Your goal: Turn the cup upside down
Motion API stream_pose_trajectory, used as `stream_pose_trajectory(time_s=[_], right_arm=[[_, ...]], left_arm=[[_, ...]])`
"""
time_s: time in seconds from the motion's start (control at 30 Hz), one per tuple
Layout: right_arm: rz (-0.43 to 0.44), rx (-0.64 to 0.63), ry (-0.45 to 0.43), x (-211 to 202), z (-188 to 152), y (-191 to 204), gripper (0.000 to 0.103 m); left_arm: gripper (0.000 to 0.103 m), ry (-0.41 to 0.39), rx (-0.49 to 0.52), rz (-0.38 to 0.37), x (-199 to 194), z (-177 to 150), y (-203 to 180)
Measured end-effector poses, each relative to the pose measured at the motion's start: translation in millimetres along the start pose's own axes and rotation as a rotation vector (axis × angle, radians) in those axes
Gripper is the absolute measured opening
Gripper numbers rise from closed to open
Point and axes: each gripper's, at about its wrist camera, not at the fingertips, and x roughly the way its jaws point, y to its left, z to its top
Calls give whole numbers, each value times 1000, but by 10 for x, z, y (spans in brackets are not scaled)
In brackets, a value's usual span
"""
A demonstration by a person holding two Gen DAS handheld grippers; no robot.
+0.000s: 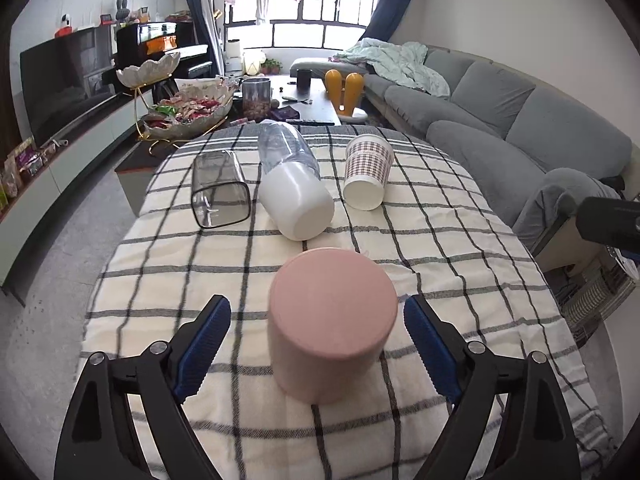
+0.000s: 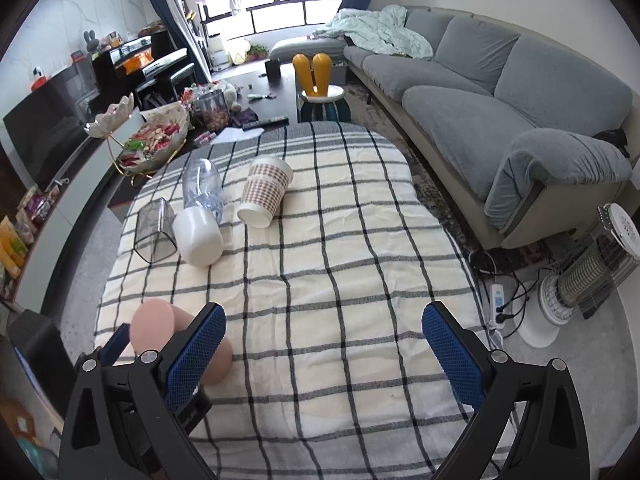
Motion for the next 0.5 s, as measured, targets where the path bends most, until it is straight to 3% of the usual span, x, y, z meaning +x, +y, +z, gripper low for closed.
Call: stream_pose_trajectory(time_s=[0.13, 0.3, 0.5], right_arm=[[-11, -24, -58, -183, 11, 46, 99], [-15, -56, -112, -340, 23, 114, 99], [-8, -40, -124, -444, 24, 98, 99]], left_arm=[[90, 31, -28, -4, -244, 71, 96], [91, 67, -46, 55, -474, 169, 199], [91, 71, -60, 74, -762, 249, 235]])
